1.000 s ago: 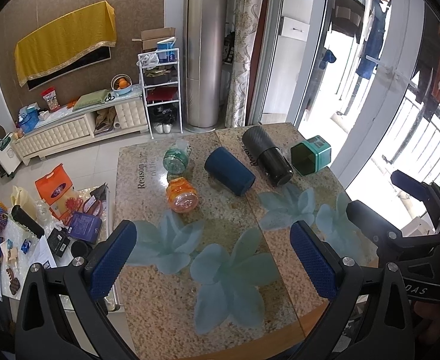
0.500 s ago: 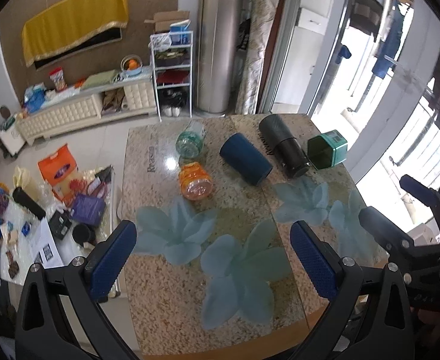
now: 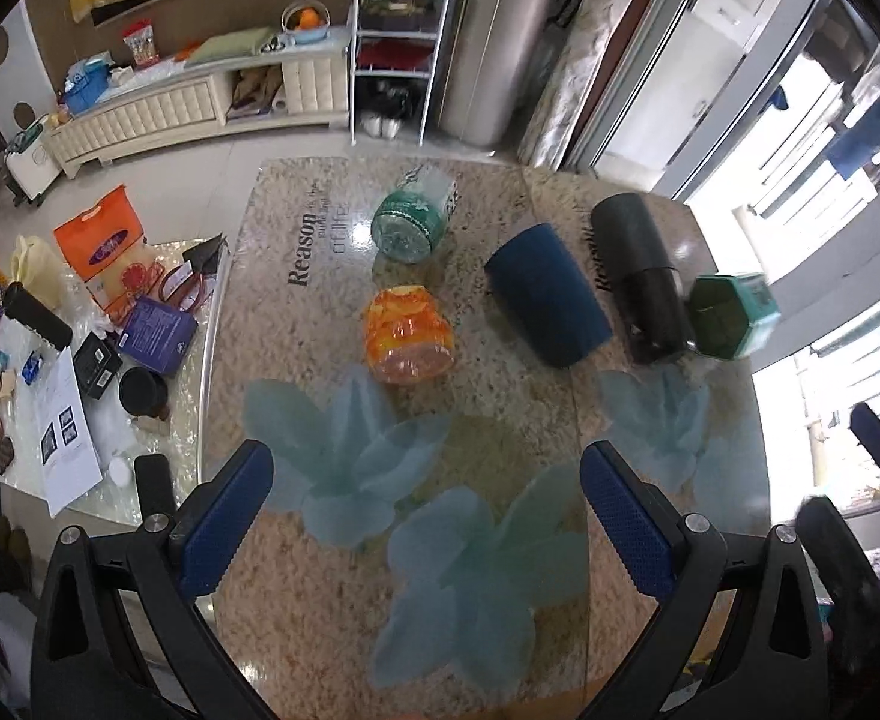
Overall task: Flip cup upright
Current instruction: 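Move the left tool to the orange cup and close on it, then lift the orange cup with the left tool and carry it toward the right tool, then lower the orange cup onto the table and open the left tool, then close the right tool around the orange cup on the table, then lift the orange cup with the right tool and rotate it opening-up, then lower the upright orange cup onto the table and open the right tool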
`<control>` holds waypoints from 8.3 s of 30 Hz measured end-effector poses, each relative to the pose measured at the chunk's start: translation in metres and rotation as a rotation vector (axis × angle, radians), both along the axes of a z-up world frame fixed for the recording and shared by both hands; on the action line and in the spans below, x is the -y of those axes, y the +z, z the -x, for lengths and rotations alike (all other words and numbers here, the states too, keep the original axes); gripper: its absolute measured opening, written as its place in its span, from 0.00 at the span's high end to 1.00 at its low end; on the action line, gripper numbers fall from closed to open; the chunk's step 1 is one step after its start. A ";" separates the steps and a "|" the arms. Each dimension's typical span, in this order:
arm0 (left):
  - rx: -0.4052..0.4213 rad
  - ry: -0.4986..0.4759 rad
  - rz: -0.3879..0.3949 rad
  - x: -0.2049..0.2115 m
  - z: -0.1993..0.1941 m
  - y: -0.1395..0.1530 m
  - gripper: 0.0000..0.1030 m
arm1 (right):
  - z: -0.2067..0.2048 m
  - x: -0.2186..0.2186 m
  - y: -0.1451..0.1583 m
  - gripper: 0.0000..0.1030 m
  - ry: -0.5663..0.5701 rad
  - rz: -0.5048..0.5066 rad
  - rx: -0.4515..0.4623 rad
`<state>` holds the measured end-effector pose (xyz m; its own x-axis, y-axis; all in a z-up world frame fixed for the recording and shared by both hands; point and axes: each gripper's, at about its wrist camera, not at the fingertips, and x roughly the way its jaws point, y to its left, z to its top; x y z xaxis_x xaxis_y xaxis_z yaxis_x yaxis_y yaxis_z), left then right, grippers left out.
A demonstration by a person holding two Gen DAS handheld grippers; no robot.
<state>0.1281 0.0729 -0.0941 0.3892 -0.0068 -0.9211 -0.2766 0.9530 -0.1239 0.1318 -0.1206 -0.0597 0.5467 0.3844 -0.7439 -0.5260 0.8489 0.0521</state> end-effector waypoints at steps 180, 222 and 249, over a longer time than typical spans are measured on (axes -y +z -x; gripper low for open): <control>-0.186 -0.208 0.055 0.024 0.104 -0.115 0.00 | 0.008 0.043 -0.094 0.40 -0.031 0.145 -0.421; -0.055 -0.145 0.032 0.046 0.123 -0.149 0.00 | 0.046 0.025 -0.156 0.39 -0.012 0.007 0.080; -0.078 -0.169 0.010 0.047 0.131 -0.158 0.00 | 0.068 0.039 -0.156 0.19 -0.032 -0.006 0.029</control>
